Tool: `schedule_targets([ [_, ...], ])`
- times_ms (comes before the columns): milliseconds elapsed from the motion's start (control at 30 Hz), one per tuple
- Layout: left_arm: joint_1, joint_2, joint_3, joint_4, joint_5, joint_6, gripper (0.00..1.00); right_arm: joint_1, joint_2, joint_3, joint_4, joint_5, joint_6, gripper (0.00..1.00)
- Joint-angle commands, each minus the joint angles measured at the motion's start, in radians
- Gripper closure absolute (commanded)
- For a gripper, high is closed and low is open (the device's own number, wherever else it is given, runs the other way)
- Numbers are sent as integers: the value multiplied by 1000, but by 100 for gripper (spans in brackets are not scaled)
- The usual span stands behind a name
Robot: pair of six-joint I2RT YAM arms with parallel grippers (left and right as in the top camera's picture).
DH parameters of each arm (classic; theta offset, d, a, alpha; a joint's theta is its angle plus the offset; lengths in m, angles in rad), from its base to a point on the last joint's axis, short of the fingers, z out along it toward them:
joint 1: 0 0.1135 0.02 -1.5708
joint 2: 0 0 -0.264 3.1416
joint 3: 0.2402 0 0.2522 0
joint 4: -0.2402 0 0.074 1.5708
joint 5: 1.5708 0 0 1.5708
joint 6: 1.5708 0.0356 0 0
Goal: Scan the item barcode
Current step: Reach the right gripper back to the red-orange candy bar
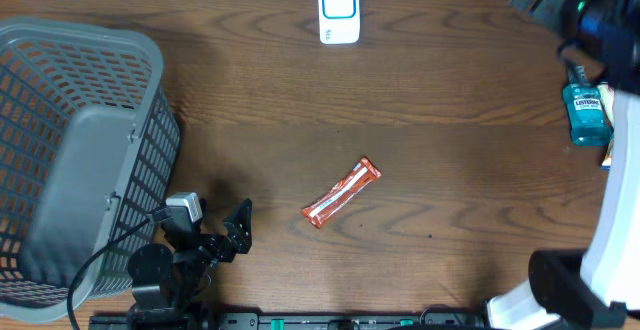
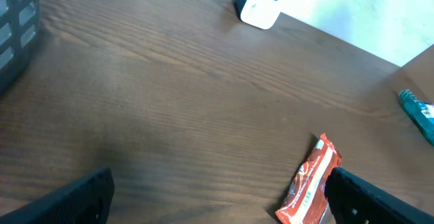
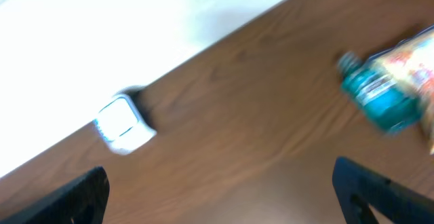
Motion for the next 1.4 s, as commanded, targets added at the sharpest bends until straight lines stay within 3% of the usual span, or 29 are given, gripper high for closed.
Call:
schedule_targets([
  [0,5,-2,-14,-21,12,9,1,95,31,-13,-77,-96,160,1],
  [333,5,-2,-14,-21,12,9,1,361,166,-71,-189,-170,158,1],
  [433,5,-2,-14,-21,12,9,1,431,224,-98,-182,-195,89,1],
  [500,5,-2,-14,-21,12,9,1,468,264,-110,-168,-191,64,6],
  [533,5,-2,-14,-21,12,9,1,488,290,-119,-168,-188,74,11],
  [667,5,-2,-14,-21,12,9,1,563,407,-169,-223,-189,268,15],
  [800,5,-2,-14,-21,12,9,1,609,525,-203,-230,-230,373,21],
  [1100,5,-2,-14,-21,12,9,1,646,739,-208,-230,-289,402,33],
  [1367,5,-2,-14,-21,12,9,1,651,817,-266,-224,-188,486,24],
])
